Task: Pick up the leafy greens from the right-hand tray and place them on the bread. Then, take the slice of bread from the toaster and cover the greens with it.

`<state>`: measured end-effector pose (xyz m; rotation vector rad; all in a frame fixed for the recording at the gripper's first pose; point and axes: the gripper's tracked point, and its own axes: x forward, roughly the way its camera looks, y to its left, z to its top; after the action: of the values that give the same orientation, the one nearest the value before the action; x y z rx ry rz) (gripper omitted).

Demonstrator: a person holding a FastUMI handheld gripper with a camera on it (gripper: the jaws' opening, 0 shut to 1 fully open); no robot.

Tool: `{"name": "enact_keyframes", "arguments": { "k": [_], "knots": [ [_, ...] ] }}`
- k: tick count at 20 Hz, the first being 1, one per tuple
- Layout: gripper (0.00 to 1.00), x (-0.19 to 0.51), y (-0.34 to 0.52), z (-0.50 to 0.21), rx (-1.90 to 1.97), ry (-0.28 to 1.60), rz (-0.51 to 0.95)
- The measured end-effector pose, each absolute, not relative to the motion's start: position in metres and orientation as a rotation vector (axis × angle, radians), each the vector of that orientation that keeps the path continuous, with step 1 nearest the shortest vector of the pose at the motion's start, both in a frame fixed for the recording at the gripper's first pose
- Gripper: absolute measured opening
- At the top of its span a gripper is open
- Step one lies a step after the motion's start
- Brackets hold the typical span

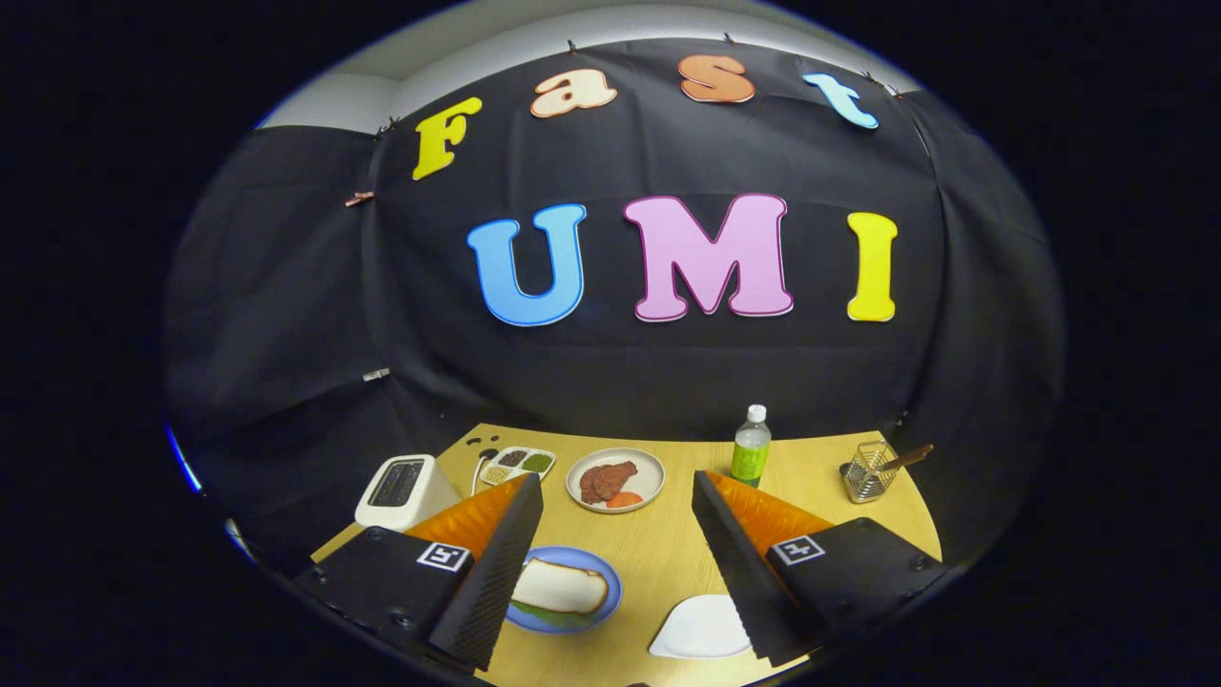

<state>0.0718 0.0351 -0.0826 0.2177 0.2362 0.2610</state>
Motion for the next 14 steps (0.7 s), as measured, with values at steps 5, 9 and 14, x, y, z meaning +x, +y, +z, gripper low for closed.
{"name": "enact_keyframes", "arguments": {
  "k": [5,9,14],
  "knots": [
    [0.98,0.039,0.044,-0.068,0.164,0.163,0.295],
    [0.99,0.022,0.049,-0.069,0.109,0.145,0.305],
    [0.96,0.021,0.044,-0.064,0.101,0.139,0.292]
  ]
}}
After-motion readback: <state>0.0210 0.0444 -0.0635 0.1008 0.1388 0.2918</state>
